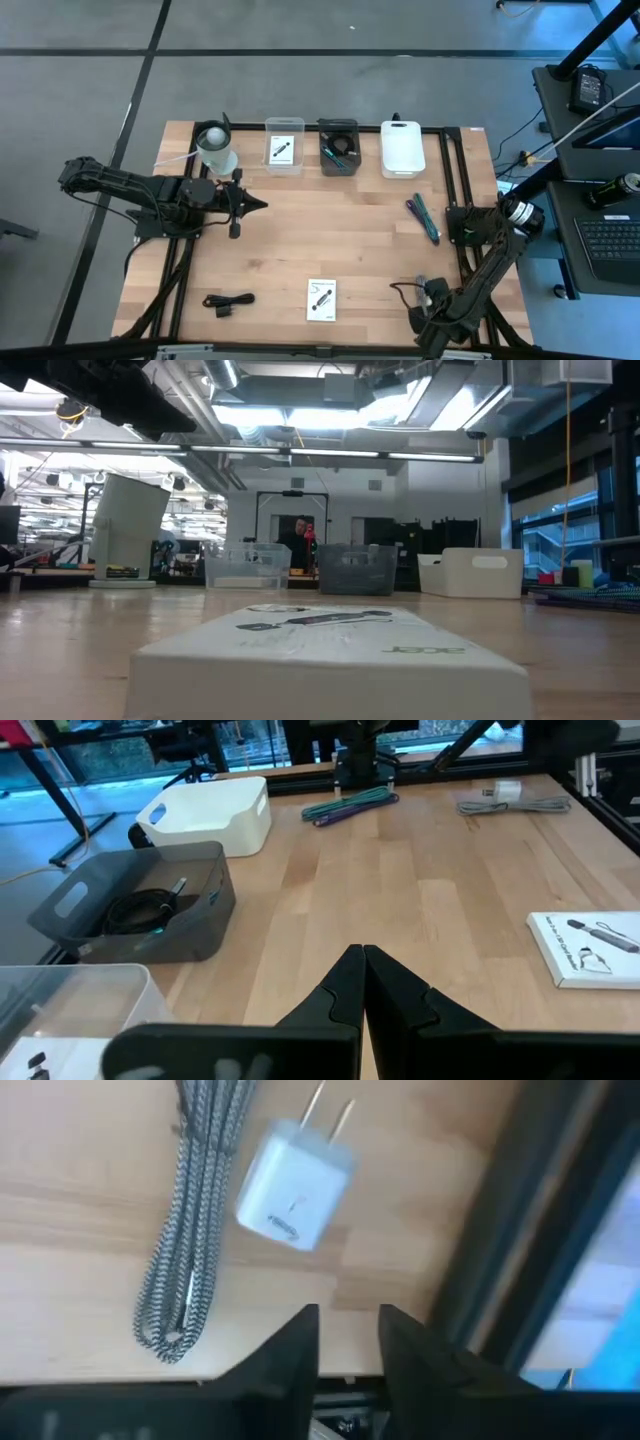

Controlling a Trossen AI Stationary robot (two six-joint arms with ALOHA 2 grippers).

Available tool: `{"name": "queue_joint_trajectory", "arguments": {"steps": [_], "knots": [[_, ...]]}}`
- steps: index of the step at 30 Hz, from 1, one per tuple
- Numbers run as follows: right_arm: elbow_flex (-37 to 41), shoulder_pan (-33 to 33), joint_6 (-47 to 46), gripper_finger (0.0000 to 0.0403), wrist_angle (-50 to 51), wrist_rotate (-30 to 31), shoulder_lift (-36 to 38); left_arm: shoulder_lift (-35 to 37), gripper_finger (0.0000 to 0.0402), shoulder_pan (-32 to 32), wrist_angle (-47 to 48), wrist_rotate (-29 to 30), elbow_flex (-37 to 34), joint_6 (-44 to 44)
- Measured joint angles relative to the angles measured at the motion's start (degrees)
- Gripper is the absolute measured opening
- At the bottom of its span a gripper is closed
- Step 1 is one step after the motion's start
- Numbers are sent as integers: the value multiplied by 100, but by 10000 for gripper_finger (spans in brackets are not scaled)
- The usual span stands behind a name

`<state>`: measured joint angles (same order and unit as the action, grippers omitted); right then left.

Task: Pick and place items into bin
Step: Put the white charger adapter into the white bin

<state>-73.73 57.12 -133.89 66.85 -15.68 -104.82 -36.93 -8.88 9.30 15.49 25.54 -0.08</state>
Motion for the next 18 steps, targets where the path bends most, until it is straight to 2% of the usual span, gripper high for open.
{"name": "queue_joint_trajectory", "arguments": {"steps": [4,13,18], "knots": [[-105,-118,-1,161,410,253,-11,0,2,0,6,-10,0,35],[255,-449,-67,243,50,456,-52,0,2,-1,252,-15,2,36],[647,-504,-198,268,-582,301,-52,0,2,-2,421,-92,2,28]]}}
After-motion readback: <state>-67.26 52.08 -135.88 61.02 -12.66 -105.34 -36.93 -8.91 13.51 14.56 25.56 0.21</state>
